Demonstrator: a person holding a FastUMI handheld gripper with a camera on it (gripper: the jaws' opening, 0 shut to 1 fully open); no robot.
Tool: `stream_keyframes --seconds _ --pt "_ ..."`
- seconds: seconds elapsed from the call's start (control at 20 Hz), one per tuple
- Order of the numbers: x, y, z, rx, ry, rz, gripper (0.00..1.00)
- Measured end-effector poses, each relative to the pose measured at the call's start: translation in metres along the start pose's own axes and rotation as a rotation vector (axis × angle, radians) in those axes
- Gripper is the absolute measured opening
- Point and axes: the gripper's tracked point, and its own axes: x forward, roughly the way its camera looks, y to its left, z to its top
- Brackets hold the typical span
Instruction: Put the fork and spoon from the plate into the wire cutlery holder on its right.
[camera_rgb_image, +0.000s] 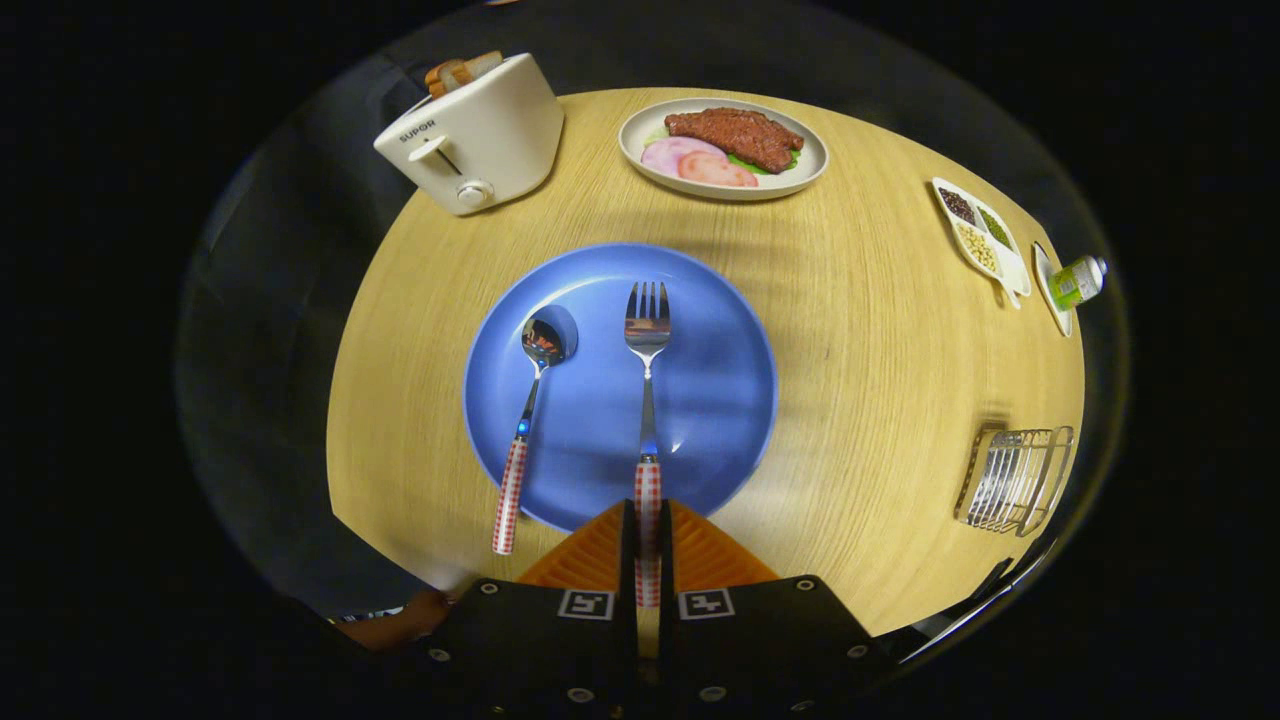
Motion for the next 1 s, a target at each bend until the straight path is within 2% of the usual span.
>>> stream_keyframes --seconds 0.2,0.45,0.65,1.0 --pt "-0.041 -0.053 -0.002 0.013 -0.049 -0.046 0.09" --pt "-0.089 -0.134 -0.022 0.095 -0.054 -0.114 0.09" --pt "-0.107 -0.186 -0.042 0.145 -0.020 -0.176 0.09" --pt "-0.133 -0.236 -0.075 0.138 0.108 -0.185 0.09"
